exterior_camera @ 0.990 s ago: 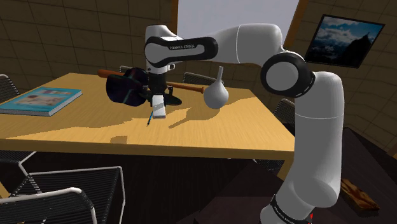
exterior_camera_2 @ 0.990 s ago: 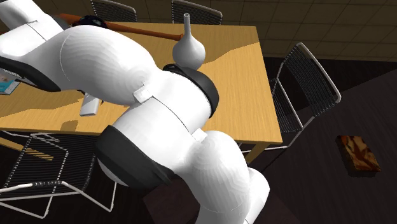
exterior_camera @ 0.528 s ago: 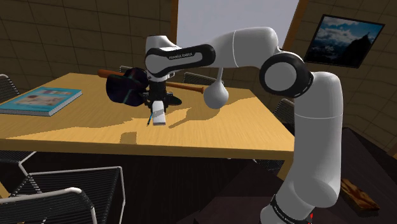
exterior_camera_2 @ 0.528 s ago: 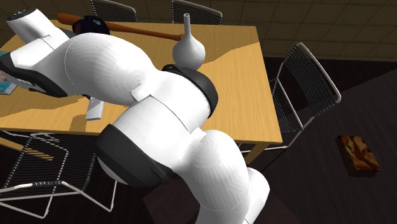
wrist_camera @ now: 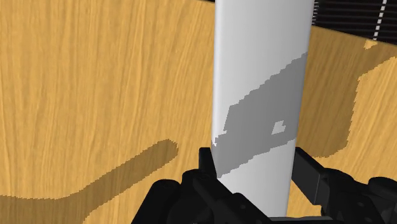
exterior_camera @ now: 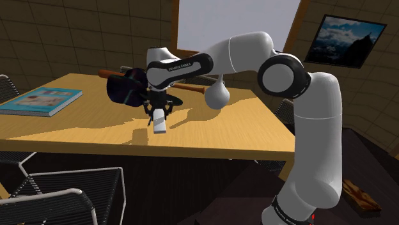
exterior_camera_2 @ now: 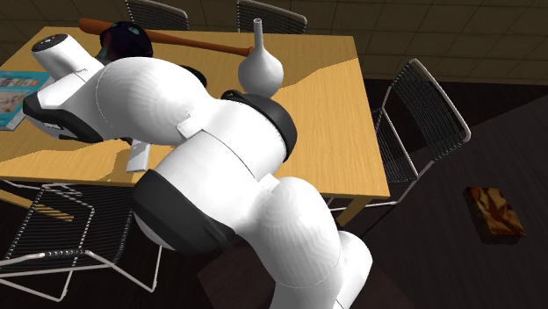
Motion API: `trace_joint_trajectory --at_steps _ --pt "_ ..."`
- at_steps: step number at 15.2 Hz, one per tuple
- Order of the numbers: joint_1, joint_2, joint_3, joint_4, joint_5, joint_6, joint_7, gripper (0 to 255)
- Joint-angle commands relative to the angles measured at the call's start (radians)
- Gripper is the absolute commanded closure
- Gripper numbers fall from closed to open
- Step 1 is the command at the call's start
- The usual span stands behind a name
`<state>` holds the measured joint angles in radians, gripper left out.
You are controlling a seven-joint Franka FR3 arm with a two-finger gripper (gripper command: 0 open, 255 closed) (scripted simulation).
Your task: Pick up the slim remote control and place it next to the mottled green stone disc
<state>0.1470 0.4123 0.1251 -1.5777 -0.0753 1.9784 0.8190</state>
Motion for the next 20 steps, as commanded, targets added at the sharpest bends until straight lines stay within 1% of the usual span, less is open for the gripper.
trace_joint_trajectory --at_steps 1,10,18,19,20 --pt "0.001 0.007 0.0 -0.016 -0.002 0.025 0.003 255" --pt "0.002 0.052 -0.004 -0.075 -0.01 0.127 0.009 255" --pt "0.002 0.052 -0.004 -0.075 -0.01 0.127 0.009 255" --pt "0.002 0.052 -0.004 -0.075 -0.01 0.127 0.009 0" --pt "0.002 0.052 -0.004 -0.075 -0.01 0.127 0.009 0"
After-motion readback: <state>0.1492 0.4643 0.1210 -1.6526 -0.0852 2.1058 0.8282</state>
